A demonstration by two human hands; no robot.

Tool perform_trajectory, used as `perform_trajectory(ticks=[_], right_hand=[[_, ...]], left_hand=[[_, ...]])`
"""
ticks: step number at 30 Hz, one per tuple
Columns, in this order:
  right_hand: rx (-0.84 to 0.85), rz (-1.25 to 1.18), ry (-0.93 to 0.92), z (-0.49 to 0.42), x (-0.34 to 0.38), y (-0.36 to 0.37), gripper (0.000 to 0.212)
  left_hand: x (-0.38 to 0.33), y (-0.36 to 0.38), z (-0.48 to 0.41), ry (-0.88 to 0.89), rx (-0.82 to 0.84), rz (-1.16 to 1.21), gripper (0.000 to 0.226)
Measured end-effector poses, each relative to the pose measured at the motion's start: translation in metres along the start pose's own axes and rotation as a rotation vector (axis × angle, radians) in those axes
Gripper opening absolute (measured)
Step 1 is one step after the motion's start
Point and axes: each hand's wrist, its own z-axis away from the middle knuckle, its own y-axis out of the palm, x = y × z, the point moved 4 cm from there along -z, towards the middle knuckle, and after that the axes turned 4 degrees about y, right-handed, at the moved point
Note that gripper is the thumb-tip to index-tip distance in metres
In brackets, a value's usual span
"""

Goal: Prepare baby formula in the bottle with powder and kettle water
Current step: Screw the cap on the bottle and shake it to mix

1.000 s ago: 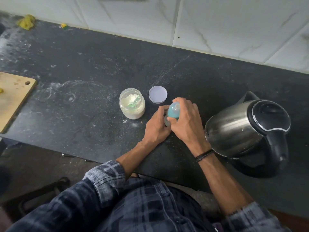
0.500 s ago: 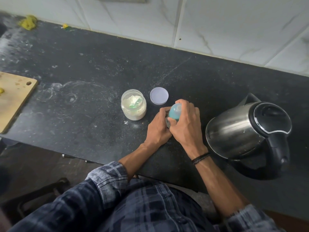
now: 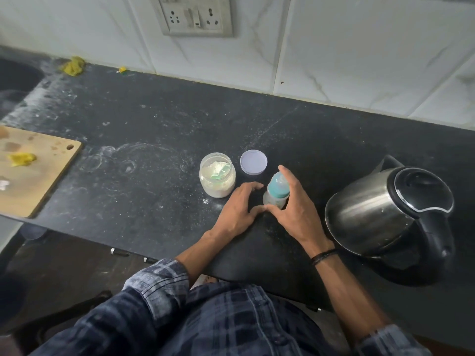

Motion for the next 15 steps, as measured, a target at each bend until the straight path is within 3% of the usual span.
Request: perform_trajectory(ticks=[8,10,13,15], right_hand=[[-0.041,0.022,-0.135,-0.018,0.024,-0.025,0.098],[-0.169,0.019,-0.234,-0.018,0.05,-0.058,0.096],[-0.527,-0.063,-0.404,-0.009,0.093,-0.11,0.09],[-0.677,-0.079,-0.395,-0.007,0.099,-0.117,0.093]], left_hand=[[0.008,0.0,0.003,0.206,-0.013,-0.202,0.018],[0.01,0.002,0.002,0.206,-0.025,-0.206,0.016],[0.012,0.002,0.001,0.209,-0.049,-0.206,0.014],[0.012,0.002,0.001,0.222,-0.061,-0.207,0.013]])
